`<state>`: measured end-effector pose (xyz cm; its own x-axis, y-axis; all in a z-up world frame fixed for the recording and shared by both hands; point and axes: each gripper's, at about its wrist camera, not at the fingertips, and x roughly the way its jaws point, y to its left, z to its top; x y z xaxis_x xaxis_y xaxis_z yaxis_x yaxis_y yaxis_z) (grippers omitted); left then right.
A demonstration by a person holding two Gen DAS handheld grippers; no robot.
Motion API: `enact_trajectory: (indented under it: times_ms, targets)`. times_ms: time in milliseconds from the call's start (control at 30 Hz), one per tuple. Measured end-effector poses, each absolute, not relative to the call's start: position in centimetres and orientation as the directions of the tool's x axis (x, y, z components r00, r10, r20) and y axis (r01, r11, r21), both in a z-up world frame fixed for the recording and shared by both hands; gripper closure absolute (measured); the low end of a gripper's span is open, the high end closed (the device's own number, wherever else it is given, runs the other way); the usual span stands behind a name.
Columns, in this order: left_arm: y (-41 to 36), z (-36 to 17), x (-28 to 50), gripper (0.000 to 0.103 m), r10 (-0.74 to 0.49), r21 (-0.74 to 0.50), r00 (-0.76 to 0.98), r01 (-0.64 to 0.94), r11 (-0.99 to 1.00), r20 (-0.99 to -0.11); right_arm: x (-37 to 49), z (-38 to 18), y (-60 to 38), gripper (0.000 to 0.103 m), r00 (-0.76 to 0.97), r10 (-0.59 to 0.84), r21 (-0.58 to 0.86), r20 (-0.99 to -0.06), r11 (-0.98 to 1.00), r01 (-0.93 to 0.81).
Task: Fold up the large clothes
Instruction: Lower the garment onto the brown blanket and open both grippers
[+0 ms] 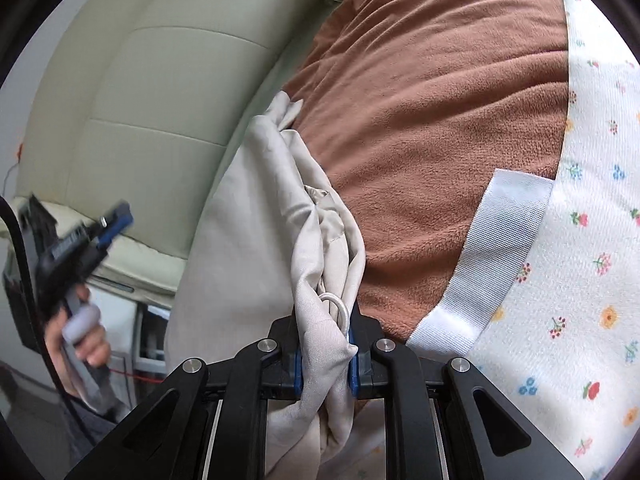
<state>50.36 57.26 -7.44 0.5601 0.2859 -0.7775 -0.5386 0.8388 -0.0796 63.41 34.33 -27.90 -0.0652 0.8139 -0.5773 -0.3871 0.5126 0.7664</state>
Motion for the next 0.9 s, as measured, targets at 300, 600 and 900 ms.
enact_trajectory:
  times_ms: [300,600,900]
  targets:
    - [55.7,-9.0,44.1,0.074,0.286,-0.058,0.521,-0.548,0.835,-0.804,65.0,-25.7,36.1,0.088,0.051,0.766,0.673,-0.641,0.593,-0.442]
    - [54.9,-9.5,38.0,0.061,0.317,-0.031,0.515,-0.560,0.828,-0.797,64.0,-25.1,33.3,0.073,0.079,0.692,0.592,-0.718,0.666,-0.454]
    - [54.2,-11.0,32.7,0.061,0.330,-0.055,0.511,-0.601,0.798,-0.794,59.6,-21.3,29.9,0.063,0.125,0.707,0.565,-0.696,0.646,-0.512]
